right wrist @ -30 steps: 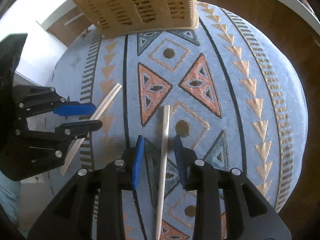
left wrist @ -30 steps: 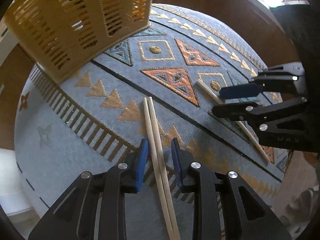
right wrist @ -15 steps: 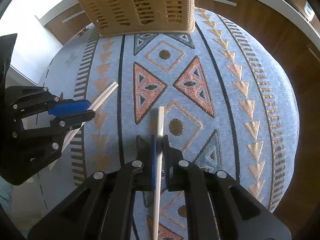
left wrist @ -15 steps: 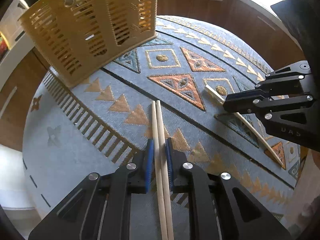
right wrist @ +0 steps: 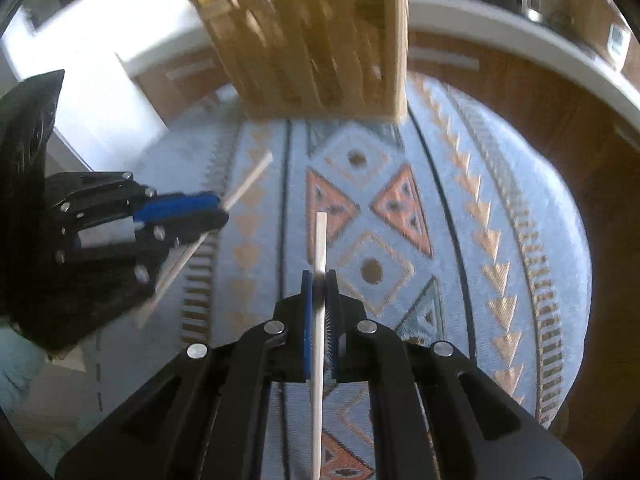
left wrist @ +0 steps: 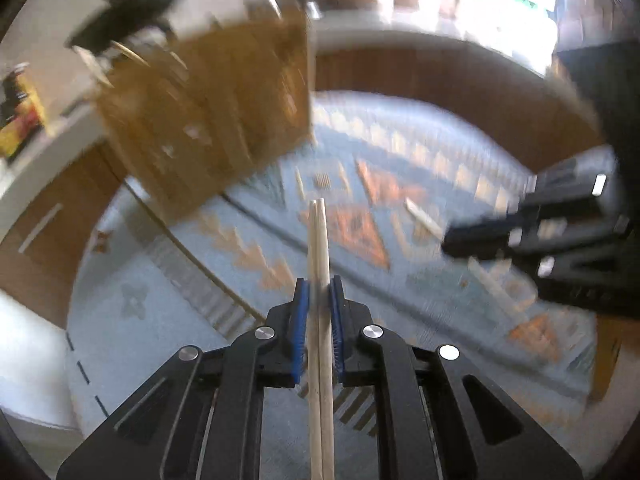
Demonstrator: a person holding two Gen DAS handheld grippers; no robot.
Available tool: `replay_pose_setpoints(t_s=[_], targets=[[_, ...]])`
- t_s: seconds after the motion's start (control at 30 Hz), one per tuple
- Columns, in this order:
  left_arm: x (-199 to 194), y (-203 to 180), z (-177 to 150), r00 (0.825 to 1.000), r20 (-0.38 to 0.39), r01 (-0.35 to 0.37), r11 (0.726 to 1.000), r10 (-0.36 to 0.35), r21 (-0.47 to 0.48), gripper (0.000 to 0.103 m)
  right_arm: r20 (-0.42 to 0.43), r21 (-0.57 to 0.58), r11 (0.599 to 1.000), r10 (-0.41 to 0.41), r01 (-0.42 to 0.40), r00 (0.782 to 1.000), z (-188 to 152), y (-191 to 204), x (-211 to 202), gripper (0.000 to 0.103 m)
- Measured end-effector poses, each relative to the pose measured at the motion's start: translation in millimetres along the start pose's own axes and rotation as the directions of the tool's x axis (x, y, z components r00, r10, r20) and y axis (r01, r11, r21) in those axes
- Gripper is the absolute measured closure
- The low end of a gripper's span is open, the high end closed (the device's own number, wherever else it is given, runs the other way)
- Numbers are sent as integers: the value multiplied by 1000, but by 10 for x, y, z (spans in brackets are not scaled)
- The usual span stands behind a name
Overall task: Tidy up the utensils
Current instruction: 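Lift the held chopsticks with both tools and carry them over the caddy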
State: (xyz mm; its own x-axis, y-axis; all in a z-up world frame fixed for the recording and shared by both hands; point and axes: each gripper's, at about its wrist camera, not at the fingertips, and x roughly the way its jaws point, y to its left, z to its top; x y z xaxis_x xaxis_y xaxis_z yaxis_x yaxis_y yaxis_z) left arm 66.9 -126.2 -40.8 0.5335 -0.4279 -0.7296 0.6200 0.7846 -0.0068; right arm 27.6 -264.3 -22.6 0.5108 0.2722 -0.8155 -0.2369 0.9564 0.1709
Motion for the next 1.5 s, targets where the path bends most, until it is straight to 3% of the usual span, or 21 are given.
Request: replay_pose_setpoints(t_s=[0.07,0.17,0.3,0.33,0.37,0.43,0.5,0.53,0.57,0.67,0.8,0.87,0.93,0.97,1.07,1.23,1.37,1.43,1.47,1.5], targets=[[-277,83,30,991,130,21,999,-15,-50,94,97,-14,999,40,-39,994,-12,74,-190,99],[-613,121,105,957,289,24,995,5,-97,94,241,-37,993,114,-108,964,-34,156,-471,99],[-972,214,234,892,449,25,988,45,-149,94,417,-55,984,179,-172,891,118,227,-839,99],[-1070,253,287,869,491,33,986,53,-165,94,450,-58,983,179,-172,875,183,246,-884,99],[-1082,274,365,855,515,36,983,62,-178,94,500,-60,985,169,-161,849,269,271,-966,99],[-1179,393,526,811,579,51,975,85,-215,94,594,-55,984,170,-171,786,470,281,-1114,99],[-1269,473,632,780,616,57,969,107,-240,94,641,-56,979,184,-194,745,670,301,-1175,99],[-1285,527,704,770,628,61,967,112,-247,94,651,-57,979,183,-194,737,768,318,-1196,99],[-1305,569,740,763,635,61,965,119,-253,94,650,-64,980,186,-190,737,877,331,-1199,99],[-1331,738,849,753,644,70,957,135,-283,94,617,-74,984,173,-162,767,1079,353,-1125,99],[-1290,906,794,766,629,83,951,129,-297,94,467,-87,987,161,-137,869,1022,292,-839,97],[-1215,974,748,781,614,100,947,116,-305,94,345,-70,990,142,-126,928,933,216,-598,93],[-1128,1034,711,793,600,112,942,106,-315,93,200,-27,989,147,-144,969,882,126,-307,85],[-1078,1055,694,801,590,118,939,102,-322,93,134,-9,985,170,-170,976,858,105,-171,83],[-999,1058,637,810,580,133,935,89,-329,93,-31,10,986,167,-166,986,861,123,205,82],[-1002,1012,602,815,574,121,945,81,-305,93,-247,-27,994,97,-107,964,827,256,747,78],[-1007,1004,580,817,571,111,952,77,-286,93,-317,-39,995,79,-96,945,831,288,943,75],[-993,1003,561,820,567,103,954,78,-280,93,-324,-55,997,34,-55,946,845,294,996,67],[-989,1006,556,820,567,99,955,80,-279,93,-329,-63,997,18,-41,944,880,303,1056,58],[-977,1010,543,821,565,96,956,82,-277,93,-338,-77,997,-6,-22,941,883,306,1098,58]])
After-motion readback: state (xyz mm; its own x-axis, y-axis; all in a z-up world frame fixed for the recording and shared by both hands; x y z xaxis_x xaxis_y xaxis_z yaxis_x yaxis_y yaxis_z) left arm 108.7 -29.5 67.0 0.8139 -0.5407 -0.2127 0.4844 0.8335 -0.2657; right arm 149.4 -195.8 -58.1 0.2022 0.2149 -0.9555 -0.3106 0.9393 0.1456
